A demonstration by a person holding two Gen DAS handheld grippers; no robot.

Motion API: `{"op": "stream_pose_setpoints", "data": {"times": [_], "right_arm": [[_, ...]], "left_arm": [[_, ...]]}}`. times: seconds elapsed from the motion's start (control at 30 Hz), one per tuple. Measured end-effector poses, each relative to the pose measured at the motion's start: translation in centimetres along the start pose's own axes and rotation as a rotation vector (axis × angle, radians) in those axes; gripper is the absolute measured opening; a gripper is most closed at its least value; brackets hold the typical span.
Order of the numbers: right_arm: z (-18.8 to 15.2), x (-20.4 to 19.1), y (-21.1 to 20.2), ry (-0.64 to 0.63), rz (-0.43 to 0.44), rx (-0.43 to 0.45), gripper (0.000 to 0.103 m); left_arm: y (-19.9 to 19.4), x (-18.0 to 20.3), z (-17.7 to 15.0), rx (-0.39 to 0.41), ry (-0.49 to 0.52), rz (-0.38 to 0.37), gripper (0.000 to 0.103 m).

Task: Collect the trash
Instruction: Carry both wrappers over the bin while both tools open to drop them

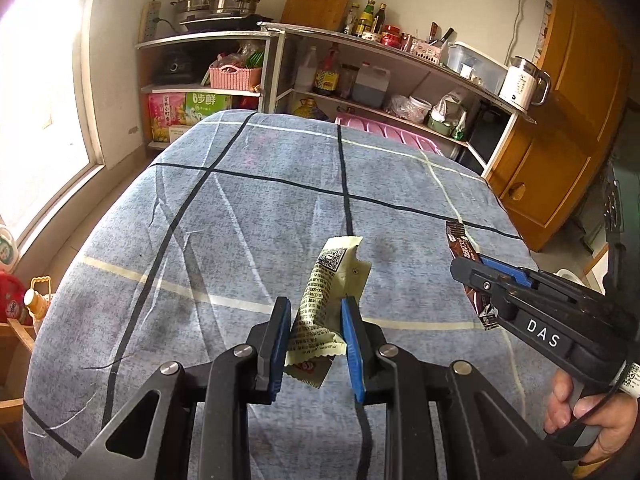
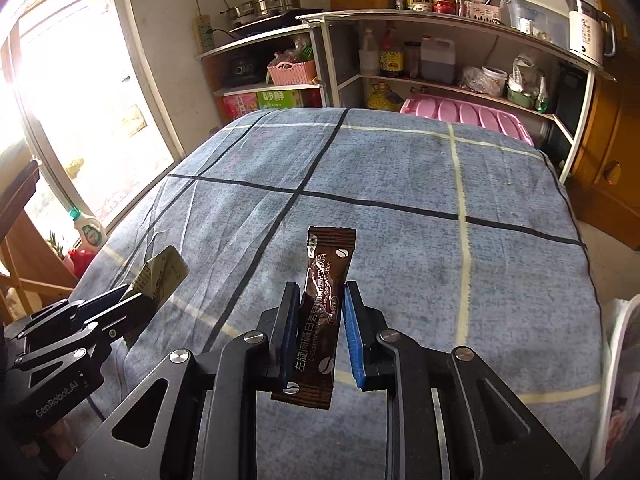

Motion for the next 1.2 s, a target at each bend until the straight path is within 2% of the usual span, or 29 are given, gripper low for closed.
{"op": "stream_pose_setpoints", "data": {"times": [0.47,0.73,1.2], "right_arm": [[-2.0,5.5,-9.3,0.066,-0.062,0.119,0.023],[-3.5,9.6,-13.4,0.122,-0.111,0.166,0.023],[-7.0,18.7,-20.6,0.252,-0.263,0.212,0.023]], "left_arm": [[-3.4,9.7,-0.1,0.068,0.128,-0.1,0.026],[-4.3,16.1,-0.3,0.079,0.211,-0.175,0.026],[-4.4,28.7,-1.3,0.069,0.363,-0.319,0.026]]}}
Point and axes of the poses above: each gripper's, at about its wrist camera, not at the fingertips, and y roughly the way its jaws point, x to its right, z to its top, the point moved 1 cm from there along y, roughly the way its jaws point, and after that the axes turned 8 degrees about z, right-handed, at the moved point
